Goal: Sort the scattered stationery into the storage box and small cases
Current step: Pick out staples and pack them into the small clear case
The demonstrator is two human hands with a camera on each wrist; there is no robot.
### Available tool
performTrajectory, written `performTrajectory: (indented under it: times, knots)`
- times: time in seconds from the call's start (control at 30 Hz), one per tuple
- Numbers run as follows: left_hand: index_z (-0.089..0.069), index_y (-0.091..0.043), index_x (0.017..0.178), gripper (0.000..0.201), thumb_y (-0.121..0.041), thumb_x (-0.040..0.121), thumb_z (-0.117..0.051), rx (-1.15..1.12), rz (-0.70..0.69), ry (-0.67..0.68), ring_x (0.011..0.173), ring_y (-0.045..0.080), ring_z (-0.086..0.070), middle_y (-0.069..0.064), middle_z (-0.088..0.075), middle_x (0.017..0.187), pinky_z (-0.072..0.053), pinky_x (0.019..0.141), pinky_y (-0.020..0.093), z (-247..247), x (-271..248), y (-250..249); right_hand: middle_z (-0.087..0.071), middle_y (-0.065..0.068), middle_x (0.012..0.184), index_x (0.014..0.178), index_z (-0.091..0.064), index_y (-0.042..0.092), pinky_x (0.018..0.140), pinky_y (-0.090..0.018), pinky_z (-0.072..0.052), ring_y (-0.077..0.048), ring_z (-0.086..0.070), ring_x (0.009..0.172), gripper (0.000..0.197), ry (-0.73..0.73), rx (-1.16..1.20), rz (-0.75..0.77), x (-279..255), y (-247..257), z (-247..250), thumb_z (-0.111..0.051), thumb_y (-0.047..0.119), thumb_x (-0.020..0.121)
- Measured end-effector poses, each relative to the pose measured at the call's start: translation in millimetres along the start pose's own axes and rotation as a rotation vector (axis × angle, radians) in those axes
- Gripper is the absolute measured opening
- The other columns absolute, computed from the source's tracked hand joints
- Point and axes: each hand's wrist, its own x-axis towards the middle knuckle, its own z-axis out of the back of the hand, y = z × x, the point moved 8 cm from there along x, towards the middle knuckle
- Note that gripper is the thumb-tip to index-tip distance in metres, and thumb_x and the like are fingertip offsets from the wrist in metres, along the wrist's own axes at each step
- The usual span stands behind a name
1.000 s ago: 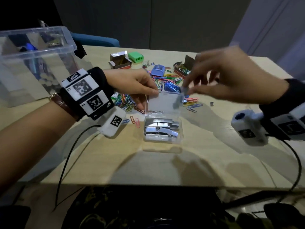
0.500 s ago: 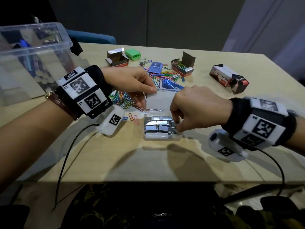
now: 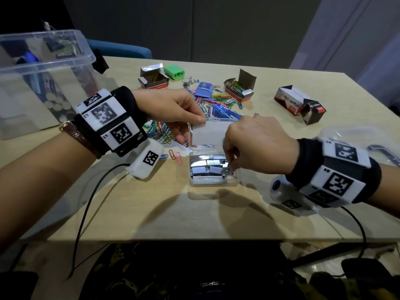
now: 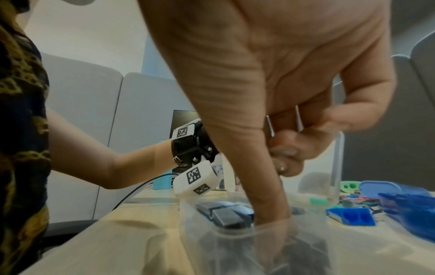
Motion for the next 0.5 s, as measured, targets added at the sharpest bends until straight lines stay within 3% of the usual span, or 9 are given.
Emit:
performTrajectory:
  times: [0.1,0.23,0.33,0.43,0.5]
  knots:
    - [-0.065,0.004,0.109,0.033,-0.022,0.095,-0.050,0.005,0.011,-0.003,0.076,0.021,-0.072,0.023,-0.071,0.095,-0.061,0.070,0.033,0.0,1.2,1.0,-0.057,0.011,0.068,0.067,-0.063,0.029,0.052,-0.024,-0.036,-0.018,-0.056,0.073,0.020,0.007,0.050,0.000,0.4,-5.1,3.3,-0.082,0.034,0.074]
    - [-0.065,0.001,0.102,0.029,-0.024,0.091,-0.056,0.011,0.045,0.011,0.071,0.020,-0.072,0.024,-0.071,0.090,-0.060,0.060,0.025,-0.3,3.1,2.9,-0.055,0.012,0.066,0.070,-0.065,0.026,0.057,-0.033,-0.049,-0.015,-0.054,0.070,0.024,-0.066,0.122,0.000,-0.6,-18.4,18.0,-0.083,0.041,0.070]
    - [-0.065,0.006,0.102,0.034,-0.021,0.081,-0.063,-0.001,0.051,0.001,0.067,0.018,-0.070,0.028,-0.070,0.090,-0.060,0.062,0.023,0.6,7.7,4.2,-0.053,0.011,0.079,0.083,-0.058,0.028,0.057,-0.032,-0.041,-0.014,-0.050,0.074,0.036,-0.167,0.173,-0.012,2.9,-34.1,29.6,-0.082,0.050,0.067]
    - [-0.069,-0.001,0.095,0.018,-0.014,0.084,-0.063,-0.015,0.032,0.020,0.062,0.015,-0.069,0.021,-0.072,0.083,-0.059,0.060,0.022,-5.5,15.3,-1.6,-0.060,0.008,0.097,0.101,-0.060,0.028,0.069,-0.037,-0.051,-0.015,-0.058,0.083,0.043,-0.082,0.188,-0.008,12.5,-49.9,24.6,-0.080,0.051,0.071]
    - [-0.069,-0.002,0.095,0.013,-0.011,0.088,-0.062,-0.003,0.022,0.021,0.060,0.013,-0.069,0.016,-0.072,0.078,-0.058,0.057,0.019,-9.4,22.8,-9.1,-0.065,0.010,0.096,0.106,-0.066,0.028,0.074,-0.034,-0.053,-0.011,-0.061,0.082,0.038,0.033,0.216,0.001,18.2,-59.4,19.7,-0.078,0.047,0.075]
